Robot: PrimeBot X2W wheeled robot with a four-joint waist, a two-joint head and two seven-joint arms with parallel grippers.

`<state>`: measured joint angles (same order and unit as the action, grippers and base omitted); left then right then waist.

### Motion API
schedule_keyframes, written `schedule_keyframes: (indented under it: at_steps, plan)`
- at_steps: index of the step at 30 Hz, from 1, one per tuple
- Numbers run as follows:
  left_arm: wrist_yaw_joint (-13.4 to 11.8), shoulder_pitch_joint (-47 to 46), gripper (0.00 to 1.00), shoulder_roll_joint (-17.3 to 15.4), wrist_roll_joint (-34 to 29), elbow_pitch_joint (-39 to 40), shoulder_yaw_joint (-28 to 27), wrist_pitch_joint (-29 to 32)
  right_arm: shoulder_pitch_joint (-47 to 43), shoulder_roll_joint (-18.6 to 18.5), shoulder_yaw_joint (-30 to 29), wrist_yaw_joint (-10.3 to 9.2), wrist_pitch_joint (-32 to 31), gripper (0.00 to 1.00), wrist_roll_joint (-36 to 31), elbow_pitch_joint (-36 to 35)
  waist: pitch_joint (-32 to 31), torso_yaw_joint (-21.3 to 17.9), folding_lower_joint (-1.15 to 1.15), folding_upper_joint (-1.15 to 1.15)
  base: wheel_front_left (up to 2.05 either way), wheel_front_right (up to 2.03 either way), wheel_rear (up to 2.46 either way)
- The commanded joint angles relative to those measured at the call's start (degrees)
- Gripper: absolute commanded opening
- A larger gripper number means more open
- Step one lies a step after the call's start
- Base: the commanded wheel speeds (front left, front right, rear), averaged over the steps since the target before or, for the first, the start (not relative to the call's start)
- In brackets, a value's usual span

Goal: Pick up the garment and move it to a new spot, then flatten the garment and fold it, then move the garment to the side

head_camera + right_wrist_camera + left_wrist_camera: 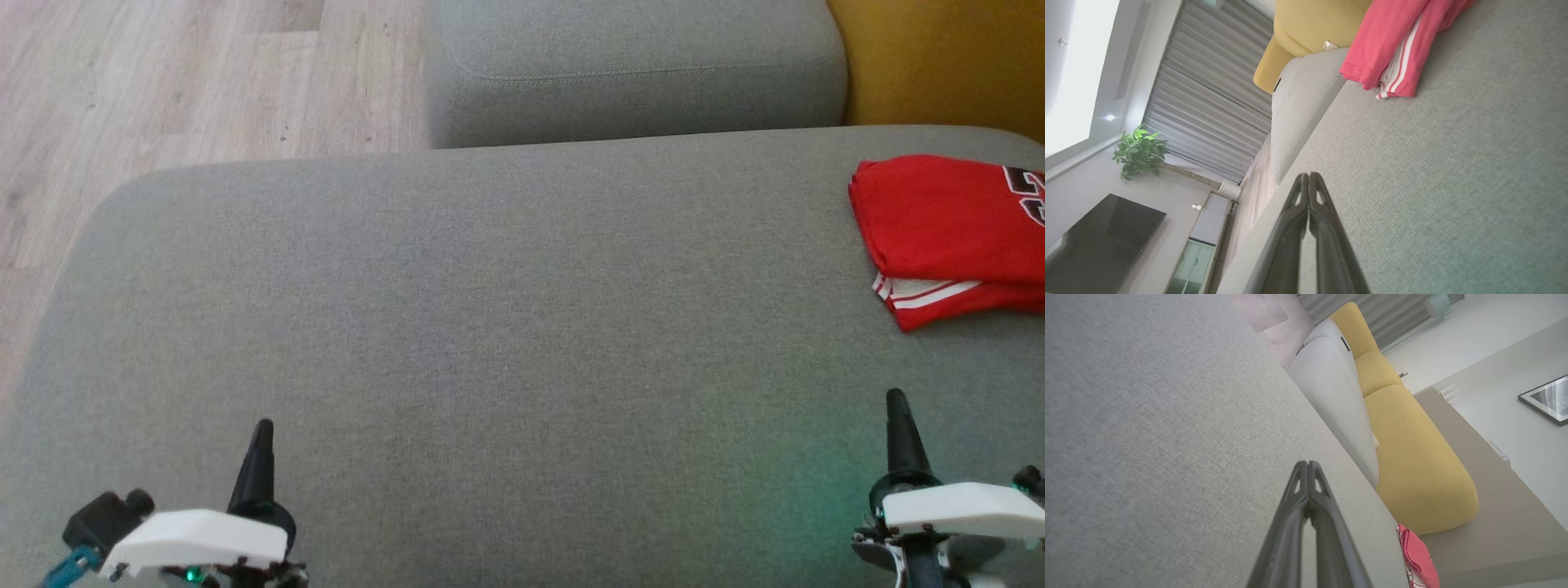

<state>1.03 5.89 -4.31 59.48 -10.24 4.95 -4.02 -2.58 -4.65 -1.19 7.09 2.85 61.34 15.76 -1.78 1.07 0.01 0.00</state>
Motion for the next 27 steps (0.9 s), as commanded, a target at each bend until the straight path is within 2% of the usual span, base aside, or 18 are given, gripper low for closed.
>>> schedule_keyframes:
  at_steps: [1,27]
  plan:
    - [0.5,-3.8,0.00,-0.7,1.7,1.4,-1.8,0.5,3.2,-0.3,0.2,0.25,-0.6,0.00,1.7,-1.8,0.1,0.0,0.00,0.00,0.00,0.00,0.00]
    - [3.8,-8.2,0.00,-0.5,19.7,-1.3,-5.7,4.8,6.2,0.4,-2.3,0.33,-4.9,0.00,18.0,-1.8,1.1,-0.6,0.00,0.00,0.00,0.00,0.00]
